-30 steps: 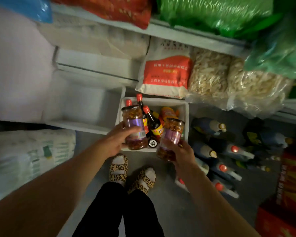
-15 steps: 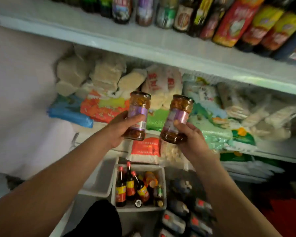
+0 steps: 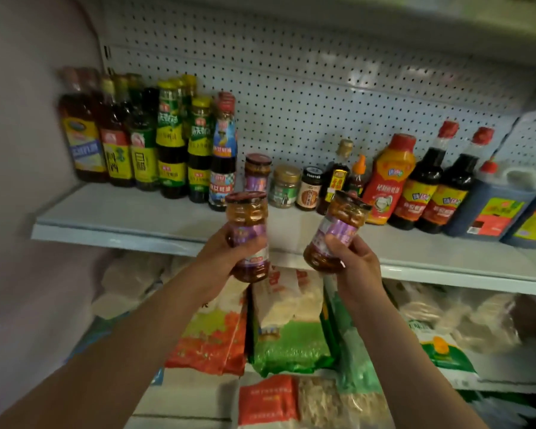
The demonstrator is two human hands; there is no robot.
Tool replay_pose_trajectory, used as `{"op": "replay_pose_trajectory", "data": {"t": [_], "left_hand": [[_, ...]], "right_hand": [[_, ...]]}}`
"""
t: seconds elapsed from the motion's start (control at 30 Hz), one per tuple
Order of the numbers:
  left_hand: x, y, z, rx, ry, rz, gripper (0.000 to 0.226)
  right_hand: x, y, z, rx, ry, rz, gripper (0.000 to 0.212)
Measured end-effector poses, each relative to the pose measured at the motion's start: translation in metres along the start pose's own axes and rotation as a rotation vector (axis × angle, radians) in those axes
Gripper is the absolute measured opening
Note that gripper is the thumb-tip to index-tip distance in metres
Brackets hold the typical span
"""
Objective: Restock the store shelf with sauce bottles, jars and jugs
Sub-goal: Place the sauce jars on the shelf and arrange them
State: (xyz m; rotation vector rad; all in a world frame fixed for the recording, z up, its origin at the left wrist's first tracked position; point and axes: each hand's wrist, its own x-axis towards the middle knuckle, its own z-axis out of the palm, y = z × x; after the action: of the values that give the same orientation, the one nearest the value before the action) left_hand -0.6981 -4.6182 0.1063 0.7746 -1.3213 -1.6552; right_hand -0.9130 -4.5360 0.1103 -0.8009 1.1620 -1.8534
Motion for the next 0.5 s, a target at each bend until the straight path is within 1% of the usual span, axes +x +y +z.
{"op": "replay_pose_trajectory", "data": {"t": [0.07, 0.13, 0.17, 0.2, 0.27, 0.33, 0.4, 0.5], "left_hand": [[0.022, 0.005, -0.006, 0.048, 0.007, 0.022, 0.056], [0.044, 0.004, -0.010, 0.103, 0.017, 0.041, 0.049], [0.055, 0.001, -0.012, 0.125, 0.025, 0.046, 0.049], [0.066, -0.002, -0.014, 0.140, 0.039, 0.045, 0.051], [0.083, -0.009, -0.016, 0.161, 0.087, 0.029, 0.063], [0.096, -0.014, -0.016, 0.198, 0.120, 0.025, 0.071], [0.105, -0.017, -0.014, 0.217, 0.137, 0.031, 0.067], [0.116, -0.016, -0.012, 0.243, 0.121, 0.057, 0.068]], "right_hand": [[0.015, 0.006, 0.010, -0.075, 0.070, -0.029, 0.027], [0.028, 0.015, 0.015, -0.160, 0.142, -0.049, 0.028], [0.034, 0.019, 0.017, -0.192, 0.178, -0.056, 0.029], [0.040, 0.023, 0.017, -0.214, 0.218, -0.060, 0.030], [0.053, 0.029, 0.017, -0.236, 0.287, -0.075, 0.033], [0.065, 0.033, 0.016, -0.256, 0.320, -0.086, 0.046], [0.075, 0.037, 0.014, -0.303, 0.330, -0.099, 0.059], [0.092, 0.044, 0.014, -0.380, 0.295, -0.123, 0.062]]}}
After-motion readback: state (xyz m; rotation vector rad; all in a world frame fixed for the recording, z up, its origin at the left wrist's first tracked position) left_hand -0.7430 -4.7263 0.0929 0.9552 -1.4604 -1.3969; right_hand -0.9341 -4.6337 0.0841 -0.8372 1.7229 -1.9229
